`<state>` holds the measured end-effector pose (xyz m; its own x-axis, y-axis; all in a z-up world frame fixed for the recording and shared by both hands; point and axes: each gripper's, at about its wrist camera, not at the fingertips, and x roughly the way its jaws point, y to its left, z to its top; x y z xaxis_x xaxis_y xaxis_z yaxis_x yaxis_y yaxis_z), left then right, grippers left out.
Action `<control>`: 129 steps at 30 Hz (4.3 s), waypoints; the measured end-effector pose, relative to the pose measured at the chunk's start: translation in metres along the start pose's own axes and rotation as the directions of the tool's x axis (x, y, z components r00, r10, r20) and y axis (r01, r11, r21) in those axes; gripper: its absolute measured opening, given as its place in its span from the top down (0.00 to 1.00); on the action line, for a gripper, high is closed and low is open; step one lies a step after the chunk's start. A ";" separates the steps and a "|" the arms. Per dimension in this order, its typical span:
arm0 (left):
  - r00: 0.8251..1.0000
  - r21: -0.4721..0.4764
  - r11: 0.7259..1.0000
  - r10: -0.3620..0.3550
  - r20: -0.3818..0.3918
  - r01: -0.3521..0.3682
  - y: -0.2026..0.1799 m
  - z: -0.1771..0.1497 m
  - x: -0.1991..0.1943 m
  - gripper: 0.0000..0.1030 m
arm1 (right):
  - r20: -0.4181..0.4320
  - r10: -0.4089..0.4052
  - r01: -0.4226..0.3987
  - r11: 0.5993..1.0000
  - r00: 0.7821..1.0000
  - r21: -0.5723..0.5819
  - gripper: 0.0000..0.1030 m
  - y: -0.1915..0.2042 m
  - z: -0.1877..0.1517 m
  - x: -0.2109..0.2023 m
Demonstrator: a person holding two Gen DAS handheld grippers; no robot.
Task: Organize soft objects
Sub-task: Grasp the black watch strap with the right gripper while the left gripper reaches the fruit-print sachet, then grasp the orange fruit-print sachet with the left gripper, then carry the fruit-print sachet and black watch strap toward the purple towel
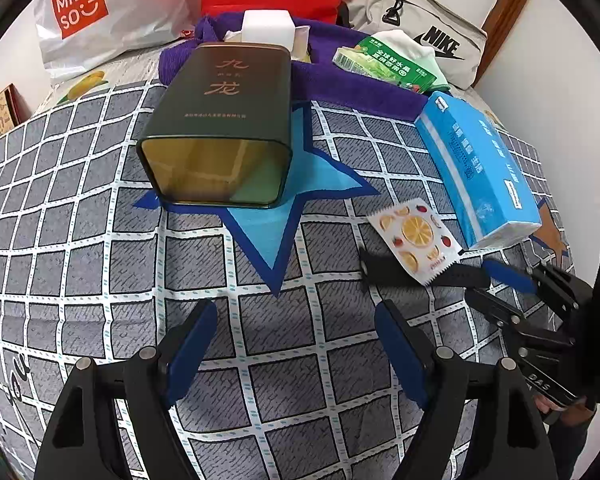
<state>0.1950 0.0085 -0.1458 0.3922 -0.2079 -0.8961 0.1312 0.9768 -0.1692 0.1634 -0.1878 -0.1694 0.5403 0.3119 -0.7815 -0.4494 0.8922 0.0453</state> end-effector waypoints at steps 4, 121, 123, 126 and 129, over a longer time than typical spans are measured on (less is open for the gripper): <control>1.000 -0.005 1.000 -0.004 -0.001 0.004 0.002 -0.001 0.001 0.22 | -0.041 0.095 -0.096 0.995 0.995 -0.041 0.78 0.014 -0.004 -0.004; 0.971 0.114 0.993 -0.003 0.241 -0.025 -0.018 0.134 -0.057 0.64 | 0.077 -0.045 0.034 0.990 0.996 0.138 0.80 -0.033 0.125 -0.052; 0.968 0.121 0.992 0.000 0.251 -0.031 -0.017 0.145 -0.056 0.64 | 0.072 -0.056 0.044 0.987 0.996 0.155 0.80 -0.041 0.139 -0.043; 0.967 0.132 0.991 -0.019 0.253 -0.015 -0.013 0.159 -0.051 0.64 | 0.067 -0.071 0.059 0.983 0.995 0.172 0.80 -0.049 0.156 -0.034; 0.969 0.142 0.990 -0.022 0.244 -0.014 -0.010 0.173 -0.044 0.63 | 0.057 -0.084 0.072 0.979 0.995 0.190 0.80 -0.059 0.172 -0.023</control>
<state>0.3341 -0.0007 -0.0341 0.5997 -0.2351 -0.7649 0.2538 0.9624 -0.0968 0.2998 -0.1917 -0.0472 0.6155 0.2539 -0.7461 -0.2662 0.9580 0.1064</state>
